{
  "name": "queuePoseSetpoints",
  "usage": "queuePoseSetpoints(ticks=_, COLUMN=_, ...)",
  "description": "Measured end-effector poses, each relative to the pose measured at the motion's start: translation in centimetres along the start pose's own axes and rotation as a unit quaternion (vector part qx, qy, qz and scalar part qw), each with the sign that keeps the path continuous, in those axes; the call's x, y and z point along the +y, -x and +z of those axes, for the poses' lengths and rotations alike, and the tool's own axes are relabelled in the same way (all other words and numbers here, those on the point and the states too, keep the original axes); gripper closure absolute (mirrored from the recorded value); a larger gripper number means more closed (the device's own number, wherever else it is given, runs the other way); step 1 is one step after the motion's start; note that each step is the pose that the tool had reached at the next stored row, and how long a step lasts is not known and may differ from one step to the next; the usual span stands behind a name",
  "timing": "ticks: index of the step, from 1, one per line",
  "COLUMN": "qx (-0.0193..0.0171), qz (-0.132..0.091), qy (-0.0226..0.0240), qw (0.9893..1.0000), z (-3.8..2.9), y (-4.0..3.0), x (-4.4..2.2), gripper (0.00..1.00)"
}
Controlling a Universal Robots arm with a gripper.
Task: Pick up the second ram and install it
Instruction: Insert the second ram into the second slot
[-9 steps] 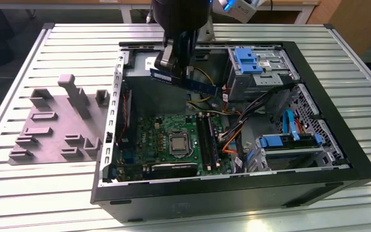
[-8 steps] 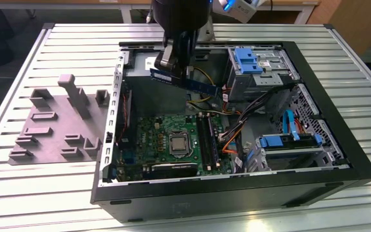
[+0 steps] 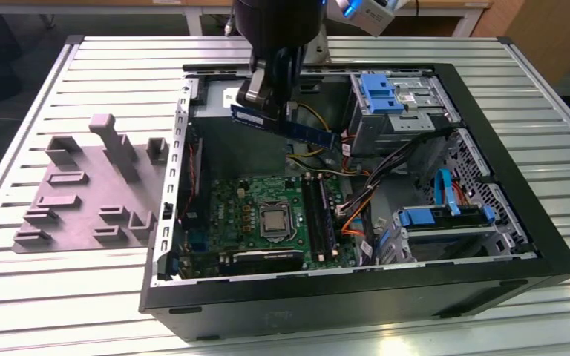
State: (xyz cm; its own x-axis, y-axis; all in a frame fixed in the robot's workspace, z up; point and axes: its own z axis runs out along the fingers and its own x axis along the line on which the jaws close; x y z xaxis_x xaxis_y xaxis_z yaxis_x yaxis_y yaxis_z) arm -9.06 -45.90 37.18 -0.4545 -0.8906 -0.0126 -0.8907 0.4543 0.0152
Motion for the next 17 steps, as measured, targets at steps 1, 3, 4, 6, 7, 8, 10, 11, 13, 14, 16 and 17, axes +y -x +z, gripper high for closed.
queuePoseSetpoints(ticks=1, qx=0.0, qz=0.001, qy=0.0, qw=1.0, z=0.0, y=0.0, x=0.0, gripper=0.86)
queuePoseSetpoints(ticks=3, qx=0.0, qz=0.002, qy=0.0, qw=1.0, z=0.0, y=0.0, x=0.0, gripper=0.86)
queuePoseSetpoints(ticks=4, qx=-0.0001, qz=0.003, qy=0.0, qw=1.0, z=0.0, y=0.0, x=0.0, gripper=0.86)
queuePoseSetpoints(ticks=6, qx=-0.0001, qz=0.005, qy=-0.0001, qw=1.0, z=0.0, y=0.0, x=0.0, gripper=0.86)
queuePoseSetpoints(ticks=7, qx=-0.0001, qz=0.006, qy=-0.0001, qw=1.0, z=0.0, y=0.0, x=0.0, gripper=0.86)
queuePoseSetpoints(ticks=8, qx=-0.0001, qz=0.007, qy=-0.0001, qw=1.0, z=0.0, y=0.0, x=0.0, gripper=0.86)
queuePoseSetpoints(ticks=10, qx=-0.0001, qz=0.008, qy=-0.0001, qw=1.0, z=0.0, y=0.0, x=0.0, gripper=0.86)
queuePoseSetpoints(ticks=11, qx=-0.0001, qz=0.009, qy=-0.0001, qw=1.0, z=0.0, y=0.0, x=0.0, gripper=0.86)
queuePoseSetpoints(ticks=13, qx=-0.0001, qz=0.011, qy=-0.0001, qw=0.9999, z=0.0, y=0.0, x=0.0, gripper=0.86)
queuePoseSetpoints(ticks=14, qx=-0.0002, qz=0.011, qy=-0.0001, qw=0.9999, z=0.0, y=0.0, x=0.0, gripper=0.86)
queuePoseSetpoints(ticks=16, qx=-0.0002, qz=0.013, qy=-0.0002, qw=0.9999, z=0.0, y=0.0, x=0.0, gripper=0.86)
queuePoseSetpoints(ticks=17, qx=-0.0002, qz=0.014, qy=-0.0002, qw=0.9999, z=0.0, y=0.0, x=0.0, gripper=0.86)
